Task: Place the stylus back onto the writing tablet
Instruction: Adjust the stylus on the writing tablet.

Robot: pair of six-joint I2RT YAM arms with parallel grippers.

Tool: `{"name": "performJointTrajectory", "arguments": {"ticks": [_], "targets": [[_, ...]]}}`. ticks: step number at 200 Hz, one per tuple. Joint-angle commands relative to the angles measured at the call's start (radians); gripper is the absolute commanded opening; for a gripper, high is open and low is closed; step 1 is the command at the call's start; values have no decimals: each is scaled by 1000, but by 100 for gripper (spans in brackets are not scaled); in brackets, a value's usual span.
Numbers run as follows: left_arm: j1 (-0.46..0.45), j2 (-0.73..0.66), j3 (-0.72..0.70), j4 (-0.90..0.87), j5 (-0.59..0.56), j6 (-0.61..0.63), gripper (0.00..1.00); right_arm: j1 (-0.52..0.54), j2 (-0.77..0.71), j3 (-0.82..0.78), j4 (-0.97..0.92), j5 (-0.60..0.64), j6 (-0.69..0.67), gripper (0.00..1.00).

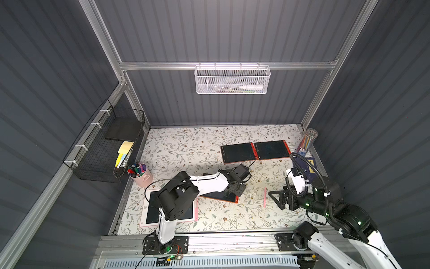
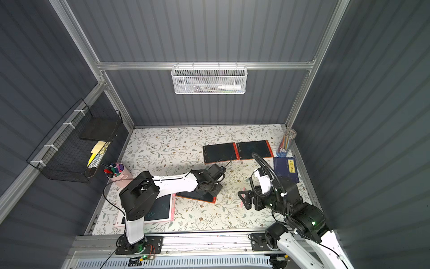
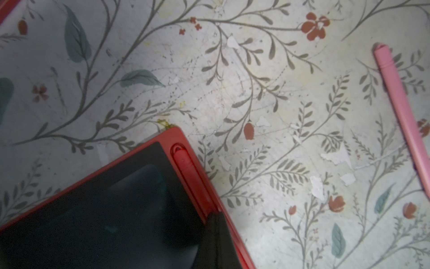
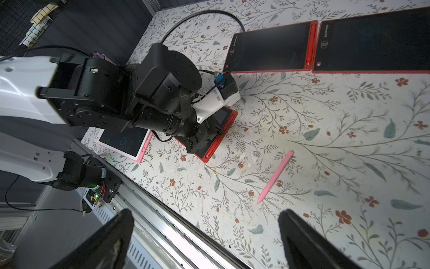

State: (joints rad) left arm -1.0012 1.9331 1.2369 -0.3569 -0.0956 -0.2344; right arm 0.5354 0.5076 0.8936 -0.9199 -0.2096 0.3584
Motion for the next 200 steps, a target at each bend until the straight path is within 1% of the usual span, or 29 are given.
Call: {"name": "performJointTrajectory", "arguments": {"ticks": [1,26,65,80,103,109,112,117,135,172,200], "targets": [[-25,80,-31,-119,-16,-25,0,-3,-4,-9,12,9,-3,99],[-42,108,-34,-141,-49,-46,0,-3,-6,-8,12,10,-3,99],[-41,107,-51,-139,-44,-54,0,-3,-7,-9,12,10,-1,99],[-41,100,-38,-131,-50,-84,0,-1,-8,-10,14,12,-1,99],[-41,67,21,-139,-18,-117,0,-3,-8,-9,13,12,-2,99],[-38,60,27,-147,-23,-125,0,-2,-7,-9,12,13,-1,99],[-36,57,63,-152,-25,-128,0,-2,-7,-9,12,13,-1,99],[-35,52,81,-160,-31,-134,0,-2,-7,-8,12,12,-1,99],[-16,32,118,-185,-61,-159,0,-2,-10,-8,12,12,0,99],[17,-25,142,-203,-87,-183,0,-2,-12,-9,13,12,1,99],[17,-75,117,-191,-54,-186,0,-2,-11,-7,16,12,1,99]]}}
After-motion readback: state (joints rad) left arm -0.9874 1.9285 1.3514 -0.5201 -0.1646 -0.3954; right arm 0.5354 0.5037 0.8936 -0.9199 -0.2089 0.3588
